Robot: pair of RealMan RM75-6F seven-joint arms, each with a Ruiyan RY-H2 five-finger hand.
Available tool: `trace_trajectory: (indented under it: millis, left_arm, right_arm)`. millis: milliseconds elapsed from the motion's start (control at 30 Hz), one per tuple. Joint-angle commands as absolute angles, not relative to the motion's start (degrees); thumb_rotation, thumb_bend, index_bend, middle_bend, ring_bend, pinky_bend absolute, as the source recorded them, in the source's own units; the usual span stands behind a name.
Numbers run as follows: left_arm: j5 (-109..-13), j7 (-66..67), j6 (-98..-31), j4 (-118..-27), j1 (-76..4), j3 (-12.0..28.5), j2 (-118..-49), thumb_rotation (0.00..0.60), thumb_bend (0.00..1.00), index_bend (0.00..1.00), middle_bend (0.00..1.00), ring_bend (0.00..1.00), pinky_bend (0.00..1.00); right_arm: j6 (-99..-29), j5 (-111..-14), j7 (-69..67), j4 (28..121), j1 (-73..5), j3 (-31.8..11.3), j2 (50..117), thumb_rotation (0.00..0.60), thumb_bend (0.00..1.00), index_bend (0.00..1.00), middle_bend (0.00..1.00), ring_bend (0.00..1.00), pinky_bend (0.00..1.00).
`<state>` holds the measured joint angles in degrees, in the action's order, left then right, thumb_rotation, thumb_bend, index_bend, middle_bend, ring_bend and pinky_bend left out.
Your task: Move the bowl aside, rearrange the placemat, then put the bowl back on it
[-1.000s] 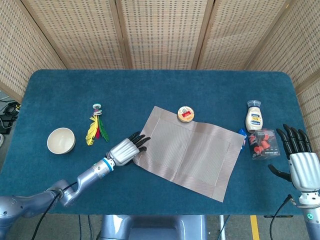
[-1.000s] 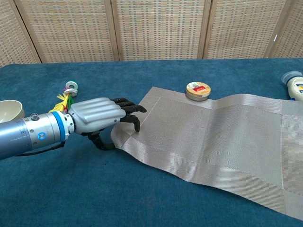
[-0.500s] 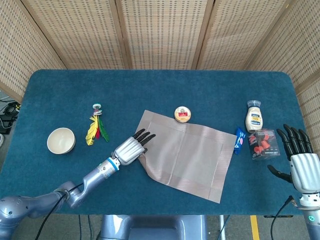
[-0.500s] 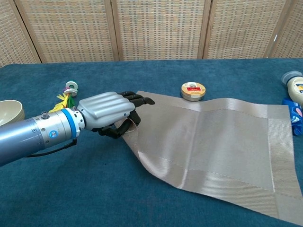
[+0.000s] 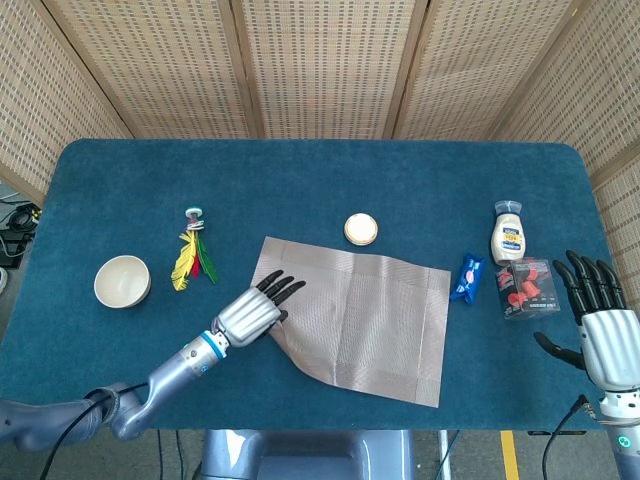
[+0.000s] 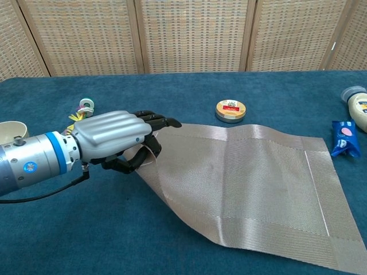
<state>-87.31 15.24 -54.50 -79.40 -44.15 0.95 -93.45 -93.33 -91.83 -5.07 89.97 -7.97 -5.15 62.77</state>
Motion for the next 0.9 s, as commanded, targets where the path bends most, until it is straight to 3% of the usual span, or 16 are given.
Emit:
trace_trajectory:
  millis: [33, 467, 767, 900]
  left_arm:
    - [-83.8, 20.9, -53.4, -86.2, -42.2, -0.2, -89.1, 0.6, 0.63, 0.82, 0.0, 0.0, 0.0]
    - [-80.0, 29.0, -52.5, -101.4, -39.3, -5.0, -80.5, 0.6, 0.63, 0.83, 0.0, 0.0, 0.0]
    - [-81.3, 27.5, -51.7, -102.8, -38.7, -6.7, -79.6, 0.6, 0.62, 0.83, 0.0, 0.0, 0.0]
    - [-81.7, 26.9, -51.6, -102.6, -38.5, -6.8, -79.6, 0.6, 0.6, 0.75, 0.0, 0.0, 0.0]
  right_arm:
    - [-93.4, -92.1, -4.9, 90.1, -7.9, -5.1, 62.8, 0.6, 0.0, 0.04, 0.0, 0.0, 0.0]
    - [-93.4, -93.0, -3.9, 90.4, -7.7, -5.2, 63.0, 0.6, 0.0, 0.05, 0.0, 0.0, 0.0]
    - [-93.5, -93.4, -3.1, 90.6, -7.5, -5.3, 63.2, 0.6, 0.0, 0.05, 0.0, 0.0, 0.0]
    - [-93.3, -93.5, -2.9, 90.6, -7.5, -5.3, 63.3, 0.6, 0.0, 0.05, 0.0, 0.0, 0.0]
